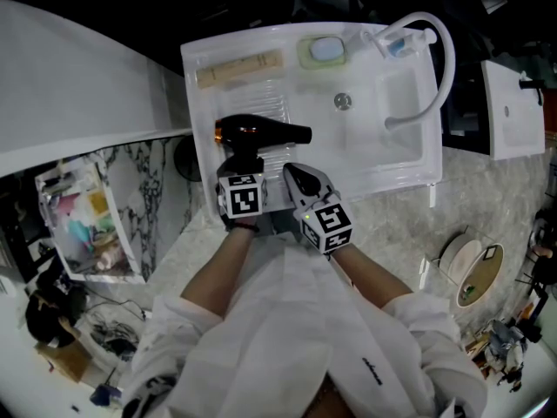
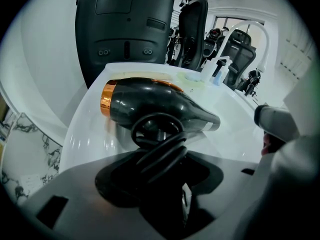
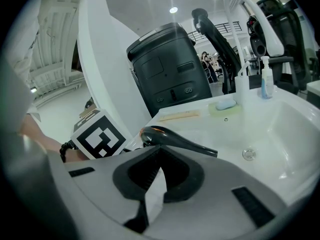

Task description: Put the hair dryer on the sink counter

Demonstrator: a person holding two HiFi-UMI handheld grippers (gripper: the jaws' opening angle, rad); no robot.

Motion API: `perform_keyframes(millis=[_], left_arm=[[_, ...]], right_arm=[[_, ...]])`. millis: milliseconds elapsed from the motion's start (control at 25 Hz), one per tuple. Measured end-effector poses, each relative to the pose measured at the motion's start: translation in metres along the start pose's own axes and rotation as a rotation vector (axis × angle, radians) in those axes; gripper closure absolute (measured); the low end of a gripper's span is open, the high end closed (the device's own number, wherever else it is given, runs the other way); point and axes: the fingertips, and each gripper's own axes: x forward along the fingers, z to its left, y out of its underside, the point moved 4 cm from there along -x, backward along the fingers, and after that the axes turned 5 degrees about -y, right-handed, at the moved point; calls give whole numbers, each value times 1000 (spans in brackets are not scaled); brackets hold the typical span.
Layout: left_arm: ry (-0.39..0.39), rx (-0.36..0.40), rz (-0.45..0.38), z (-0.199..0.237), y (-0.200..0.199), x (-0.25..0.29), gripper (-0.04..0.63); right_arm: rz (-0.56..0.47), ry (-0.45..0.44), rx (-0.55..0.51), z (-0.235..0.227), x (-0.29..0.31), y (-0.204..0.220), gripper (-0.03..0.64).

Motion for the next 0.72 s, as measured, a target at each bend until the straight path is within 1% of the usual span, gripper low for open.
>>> perform_keyframes(millis=[440, 720], left_arm=[[-3, 13, 6, -1, 1, 1, 334], [7, 16, 7, -3, 1, 1, 313]], right_arm=[[5, -1, -3, 0, -5, 3, 600], [6, 0, -6, -2, -6, 3, 600]])
